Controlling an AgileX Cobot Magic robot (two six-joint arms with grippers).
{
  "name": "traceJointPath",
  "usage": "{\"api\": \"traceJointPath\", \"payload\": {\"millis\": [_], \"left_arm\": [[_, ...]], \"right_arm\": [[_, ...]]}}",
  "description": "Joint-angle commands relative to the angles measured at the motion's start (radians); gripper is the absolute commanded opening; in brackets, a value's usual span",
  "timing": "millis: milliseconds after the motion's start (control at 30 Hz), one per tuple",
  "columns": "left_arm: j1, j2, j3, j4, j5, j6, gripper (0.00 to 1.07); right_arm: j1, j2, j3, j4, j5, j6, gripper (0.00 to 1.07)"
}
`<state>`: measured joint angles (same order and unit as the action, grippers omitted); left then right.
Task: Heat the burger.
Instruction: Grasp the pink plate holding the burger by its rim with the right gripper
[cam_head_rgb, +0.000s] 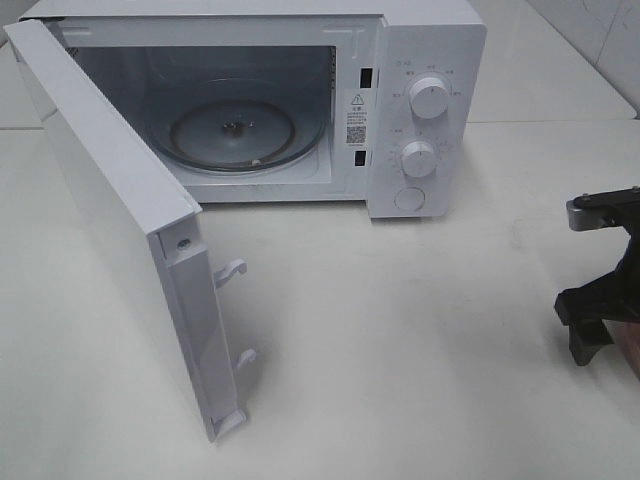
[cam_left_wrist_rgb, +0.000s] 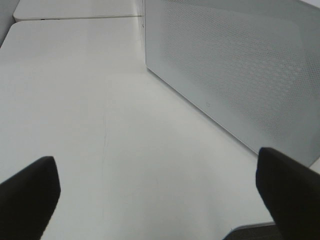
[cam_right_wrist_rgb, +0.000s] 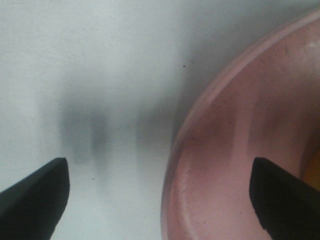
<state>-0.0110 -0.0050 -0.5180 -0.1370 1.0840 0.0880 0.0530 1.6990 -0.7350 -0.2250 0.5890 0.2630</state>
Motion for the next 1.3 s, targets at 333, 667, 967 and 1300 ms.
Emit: {"api": "traceJointPath", "payload": {"millis": [333, 667, 967, 1300], "left_arm": [[-0.001, -0.017, 0.000, -0.008, -0.012, -0.001, 1.00], [-0.001, -0.017, 0.000, -0.008, -0.012, -0.001, 1.00], [-0.001, -0.017, 0.000, -0.008, -0.012, -0.001, 1.00], [-0.001, -0.017, 0.000, -0.008, -0.012, -0.001, 1.00]], "right_arm": [[-0.007, 0.045, 0.005, 0.031, -0.042, -0.026, 0.89], [-0.007, 0.069, 0.005, 0.028, -0.042, -0.025, 0.75], [-0.007, 0.069, 0.005, -0.003, -0.031, 0.012, 0.19], [-0.003, 0.068, 0.005, -0.019, -0.013, 0.008, 0.00]]}}
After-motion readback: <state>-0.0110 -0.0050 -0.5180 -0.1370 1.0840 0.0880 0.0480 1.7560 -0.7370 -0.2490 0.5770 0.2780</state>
